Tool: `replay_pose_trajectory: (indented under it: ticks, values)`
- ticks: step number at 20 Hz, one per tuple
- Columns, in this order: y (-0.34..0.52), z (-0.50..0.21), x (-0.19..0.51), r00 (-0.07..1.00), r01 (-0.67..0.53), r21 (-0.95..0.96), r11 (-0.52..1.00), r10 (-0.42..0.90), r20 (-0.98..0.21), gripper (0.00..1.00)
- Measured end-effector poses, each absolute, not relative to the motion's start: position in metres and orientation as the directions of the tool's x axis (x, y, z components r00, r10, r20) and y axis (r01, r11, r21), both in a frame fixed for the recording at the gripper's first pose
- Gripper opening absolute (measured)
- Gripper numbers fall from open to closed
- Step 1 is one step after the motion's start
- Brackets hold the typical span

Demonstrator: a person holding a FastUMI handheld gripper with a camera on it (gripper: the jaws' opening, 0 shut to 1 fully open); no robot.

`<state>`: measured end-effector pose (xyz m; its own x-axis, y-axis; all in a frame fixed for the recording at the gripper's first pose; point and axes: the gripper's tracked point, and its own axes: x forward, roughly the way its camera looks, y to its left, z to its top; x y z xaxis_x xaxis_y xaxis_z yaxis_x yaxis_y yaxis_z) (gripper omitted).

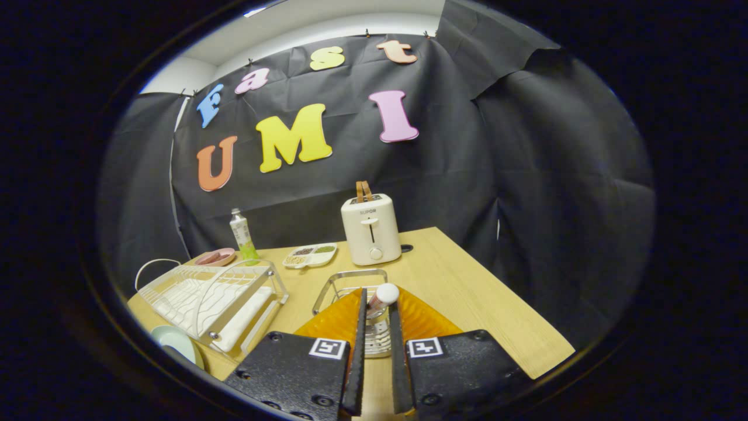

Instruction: Take the plate from the dish rack, then take the spoon from the basket and place it into the plate.

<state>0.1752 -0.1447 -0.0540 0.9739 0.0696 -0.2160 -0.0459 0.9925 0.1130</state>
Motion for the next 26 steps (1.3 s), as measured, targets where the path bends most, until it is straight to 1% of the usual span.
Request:
replay_pose_trajectory:
  ticks: [1, 3, 5, 9, 13, 19, 23, 26]
  values:
    - [-0.142, -0.053, 0.176, 0.973, -0.054, 0.107, 0.993, 0.077, -0.217, 0.21]
    - [-0.138, -0.050, 0.176, 0.972, -0.060, 0.084, 0.995, 0.077, -0.224, 0.16]
    - [-0.125, -0.046, 0.172, 0.967, -0.079, 0.080, 0.994, 0.096, -0.234, 0.14]
    - [-0.125, -0.029, 0.165, 0.973, -0.061, 0.058, 0.996, 0.072, -0.221, 0.10]
    - [-0.121, 0.002, 0.147, 0.982, -0.050, 0.038, 0.998, 0.056, -0.181, 0.09]
    - [-0.098, 0.061, 0.099, 0.994, -0.061, -0.034, 0.998, 0.057, -0.095, 0.09]
    - [-0.064, 0.098, 0.056, 0.992, -0.114, -0.087, 0.990, 0.108, -0.067, 0.09]
    - [-0.026, 0.112, 0.028, 0.984, -0.174, -0.159, 0.972, 0.164, -0.074, 0.09]
